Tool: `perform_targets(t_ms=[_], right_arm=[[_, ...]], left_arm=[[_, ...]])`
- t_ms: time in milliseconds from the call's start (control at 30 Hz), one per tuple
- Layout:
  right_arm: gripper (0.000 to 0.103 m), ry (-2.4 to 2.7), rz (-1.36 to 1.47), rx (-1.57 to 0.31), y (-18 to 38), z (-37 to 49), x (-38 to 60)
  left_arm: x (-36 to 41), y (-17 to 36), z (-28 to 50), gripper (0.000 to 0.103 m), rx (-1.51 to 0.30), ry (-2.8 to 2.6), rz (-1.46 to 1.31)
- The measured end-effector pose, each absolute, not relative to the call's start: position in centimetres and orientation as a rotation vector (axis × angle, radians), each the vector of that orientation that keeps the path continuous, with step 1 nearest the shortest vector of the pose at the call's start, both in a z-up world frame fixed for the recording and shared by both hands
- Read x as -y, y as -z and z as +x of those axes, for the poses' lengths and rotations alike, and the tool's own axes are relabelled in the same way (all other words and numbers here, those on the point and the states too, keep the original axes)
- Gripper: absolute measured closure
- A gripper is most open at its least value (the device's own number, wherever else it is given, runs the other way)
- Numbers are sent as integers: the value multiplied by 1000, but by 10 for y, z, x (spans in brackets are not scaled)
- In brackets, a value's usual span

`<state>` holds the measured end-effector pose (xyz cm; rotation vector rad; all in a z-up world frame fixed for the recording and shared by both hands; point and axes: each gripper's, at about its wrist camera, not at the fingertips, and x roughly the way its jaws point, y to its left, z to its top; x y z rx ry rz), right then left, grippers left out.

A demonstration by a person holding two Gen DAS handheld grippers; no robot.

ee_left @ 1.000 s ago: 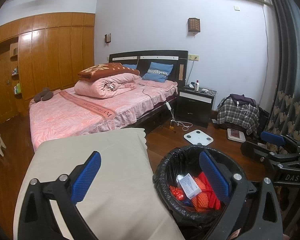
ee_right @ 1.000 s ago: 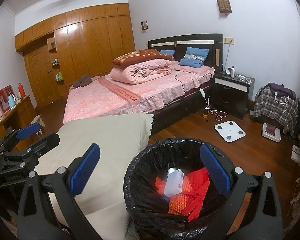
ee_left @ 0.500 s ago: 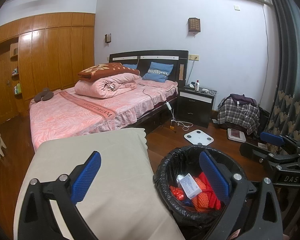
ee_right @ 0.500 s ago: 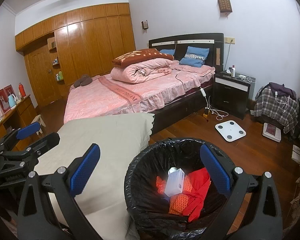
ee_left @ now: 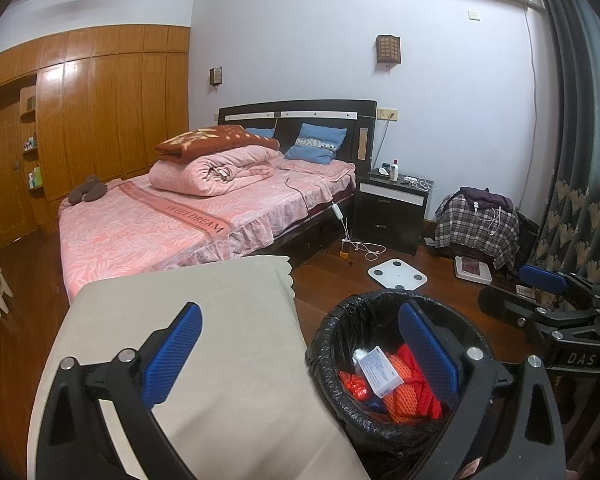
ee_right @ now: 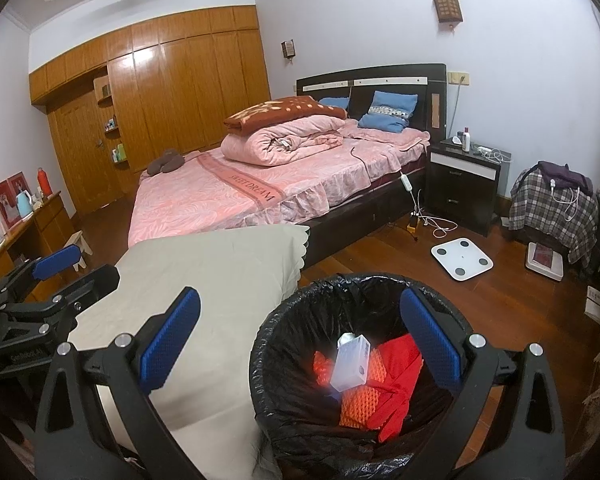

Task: Collect trash

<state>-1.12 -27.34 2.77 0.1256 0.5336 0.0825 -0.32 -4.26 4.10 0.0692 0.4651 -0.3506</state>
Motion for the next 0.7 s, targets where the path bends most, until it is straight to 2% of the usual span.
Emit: perform_targets(t_ms=[700], right_arm=[[6, -85, 127, -537, -27, -10, 272]], left_arm=[[42, -41, -3, 6, -468, 350, 70]])
